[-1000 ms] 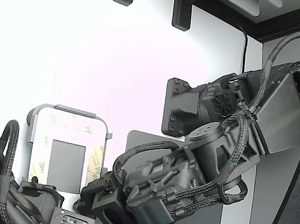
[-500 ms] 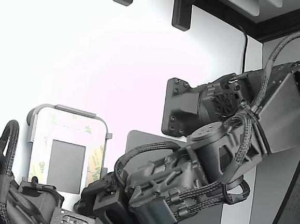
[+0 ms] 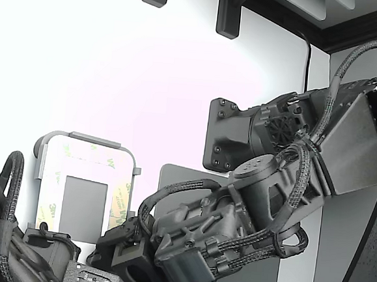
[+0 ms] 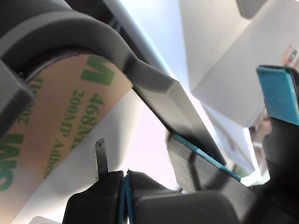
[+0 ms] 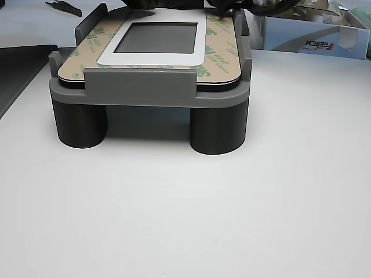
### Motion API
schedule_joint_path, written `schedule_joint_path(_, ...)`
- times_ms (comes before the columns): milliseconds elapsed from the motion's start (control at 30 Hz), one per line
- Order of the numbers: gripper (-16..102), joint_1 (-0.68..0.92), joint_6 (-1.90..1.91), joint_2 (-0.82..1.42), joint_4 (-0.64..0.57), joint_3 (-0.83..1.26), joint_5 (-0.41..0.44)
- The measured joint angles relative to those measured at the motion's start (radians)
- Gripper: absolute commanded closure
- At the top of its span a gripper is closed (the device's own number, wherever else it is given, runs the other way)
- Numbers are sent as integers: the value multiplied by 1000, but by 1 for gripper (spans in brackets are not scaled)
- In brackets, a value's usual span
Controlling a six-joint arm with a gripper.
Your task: Peel off protective film from adhesive tape.
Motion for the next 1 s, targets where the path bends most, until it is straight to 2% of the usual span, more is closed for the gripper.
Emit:
schedule_joint_path(667, 97, -3, 9, 9, -55, 54, -12)
schedule_joint_path(1000, 97, -3, 23, 18, -43, 54, -15)
